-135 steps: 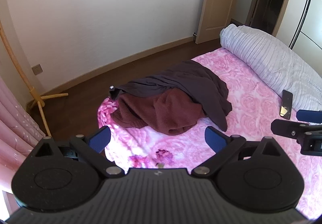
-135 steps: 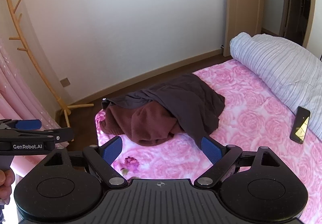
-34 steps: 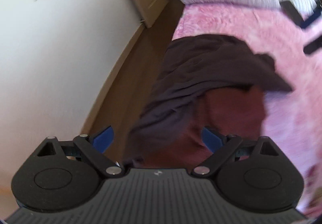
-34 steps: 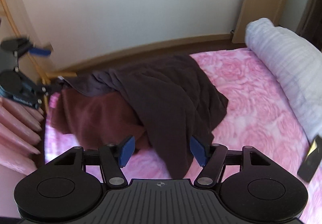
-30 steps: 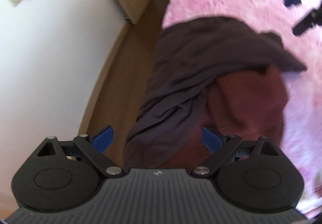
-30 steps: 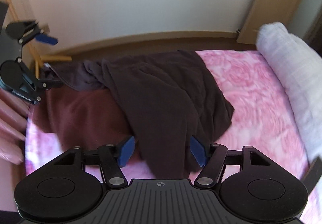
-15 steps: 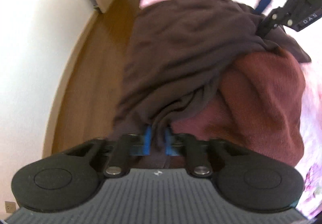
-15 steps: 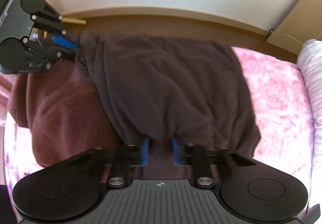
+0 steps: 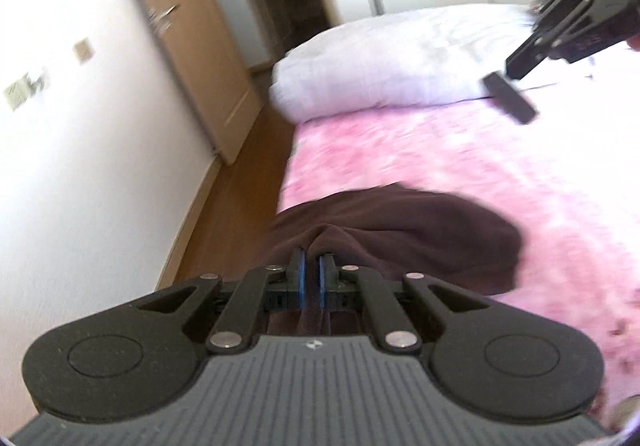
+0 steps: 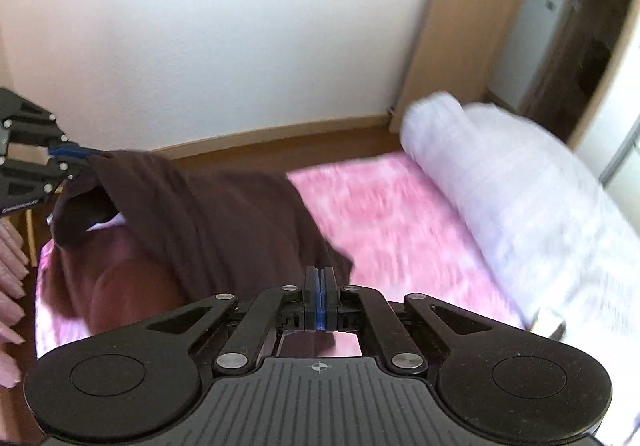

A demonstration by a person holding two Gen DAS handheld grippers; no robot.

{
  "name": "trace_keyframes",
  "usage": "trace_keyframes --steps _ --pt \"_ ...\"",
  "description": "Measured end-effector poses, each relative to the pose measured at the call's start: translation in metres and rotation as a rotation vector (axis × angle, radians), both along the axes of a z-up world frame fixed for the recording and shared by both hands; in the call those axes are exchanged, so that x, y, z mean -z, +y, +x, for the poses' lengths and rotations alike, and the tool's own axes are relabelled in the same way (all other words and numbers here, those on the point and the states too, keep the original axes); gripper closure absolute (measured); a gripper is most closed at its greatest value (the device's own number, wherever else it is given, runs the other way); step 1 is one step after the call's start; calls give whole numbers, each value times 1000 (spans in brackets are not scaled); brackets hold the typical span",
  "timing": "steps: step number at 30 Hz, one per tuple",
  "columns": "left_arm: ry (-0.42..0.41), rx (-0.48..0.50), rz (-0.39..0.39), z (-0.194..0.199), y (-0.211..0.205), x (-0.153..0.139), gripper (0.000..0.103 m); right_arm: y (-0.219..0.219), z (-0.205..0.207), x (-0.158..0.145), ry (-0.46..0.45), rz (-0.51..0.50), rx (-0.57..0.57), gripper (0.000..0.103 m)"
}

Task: Fold clothes
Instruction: 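Lift the dark brown shirt with both grippers and carry it across the bed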

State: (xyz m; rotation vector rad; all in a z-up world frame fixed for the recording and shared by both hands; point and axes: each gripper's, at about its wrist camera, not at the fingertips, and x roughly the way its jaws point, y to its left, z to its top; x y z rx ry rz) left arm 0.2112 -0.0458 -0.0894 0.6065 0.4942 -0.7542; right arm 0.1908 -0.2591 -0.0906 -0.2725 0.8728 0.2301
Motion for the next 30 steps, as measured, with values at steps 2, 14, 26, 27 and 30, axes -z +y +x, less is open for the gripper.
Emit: trace_keyframes --steps 2,14,26,27,30 --pt "21 -6 7 -32 -7 5 100 -11 -25 2 6 1 22 103" --pt "54 -149 19 -32 42 2 100 5 -51 53 67 -29 -52 14" --pt "23 -140 -6 49 63 -7 99 32 90 140 153 -45 -118 88" --pt "8 -130 -18 53 58 -13 99 27 87 130 136 -27 -95 89" --pt "-65 -78 -81 59 41 -47 99 -4 63 75 40 21 14 89"
